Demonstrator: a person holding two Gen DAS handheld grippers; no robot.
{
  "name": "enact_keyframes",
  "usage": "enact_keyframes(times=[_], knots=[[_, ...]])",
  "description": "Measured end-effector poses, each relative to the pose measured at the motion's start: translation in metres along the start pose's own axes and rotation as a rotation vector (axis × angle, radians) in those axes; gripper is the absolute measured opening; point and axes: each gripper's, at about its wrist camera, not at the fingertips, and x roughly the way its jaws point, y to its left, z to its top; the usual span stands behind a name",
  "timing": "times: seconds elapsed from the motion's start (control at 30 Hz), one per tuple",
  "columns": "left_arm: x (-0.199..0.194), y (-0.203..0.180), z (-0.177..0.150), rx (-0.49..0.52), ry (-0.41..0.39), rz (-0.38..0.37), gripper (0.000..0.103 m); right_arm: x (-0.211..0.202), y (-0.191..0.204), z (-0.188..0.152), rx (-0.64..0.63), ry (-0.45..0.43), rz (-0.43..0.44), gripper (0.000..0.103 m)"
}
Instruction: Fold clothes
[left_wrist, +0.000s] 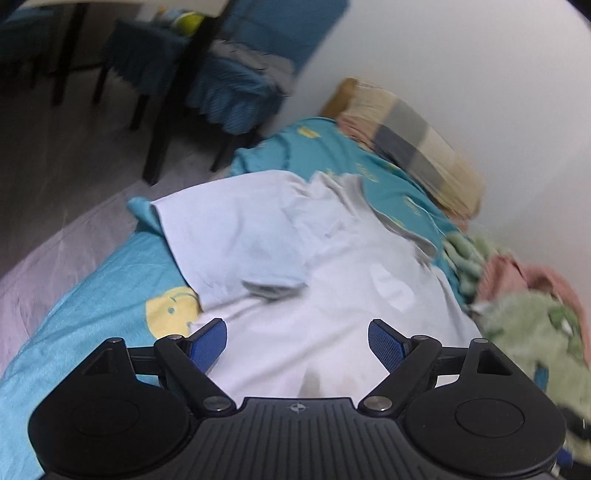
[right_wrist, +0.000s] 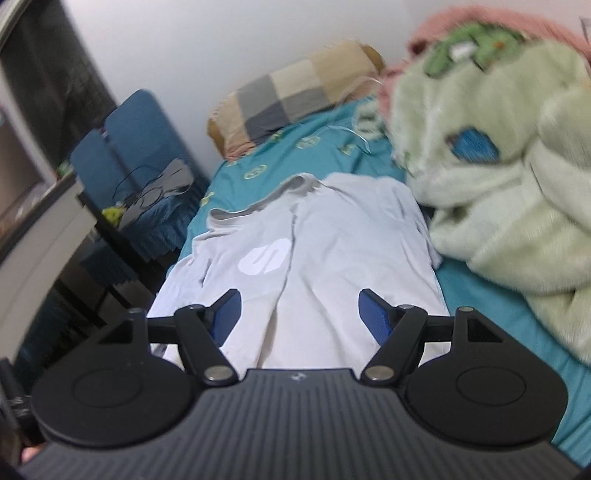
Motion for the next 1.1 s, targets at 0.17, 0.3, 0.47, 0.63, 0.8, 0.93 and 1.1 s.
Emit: enact_keyframes(times=[0.17, 0.3, 0.47, 0.63, 0.8, 0.93, 1.1], knots=[[0.028, 0.043, 0.031, -0.212, -0.058, 0.052, 0.079, 0.013, -0.019, 0.005, 0.097, 0.02, -0.021, 0.072], [0.051, 0.068, 0.054, -0.288, -0.097, 0.103, 0.079, 0.031, -0.022, 0.007, 0.117, 0.051, -0.029, 0.072], [0.087, 0.084, 0.072, -0.285, -0.119, 0.124, 0.069, 0.049, -0.018, 0.006, 0.092, 0.076, -0.046, 0.072], [0.108, 0.081, 0.079, -0.217, -0.133, 0.107, 0.026, 0.066, -0.014, 0.004, 0.066, 0.1, -0.063, 0.072], [0.1, 0.068, 0.089, -0.119, -0.188, 0.111, 0.007, 0.075, -0.011, 0.003, 0.045, 0.109, -0.073, 0.072], [0.081, 0.039, 0.122, 0.01, -0.282, 0.104, 0.005, 0.074, -0.013, 0.002, 0.053, 0.113, -0.075, 0.072], [0.09, -0.003, 0.188, 0.162, -0.361, 0.205, 0.005, 0.078, -0.012, 0.003, 0.039, 0.113, -0.086, 0.072]])
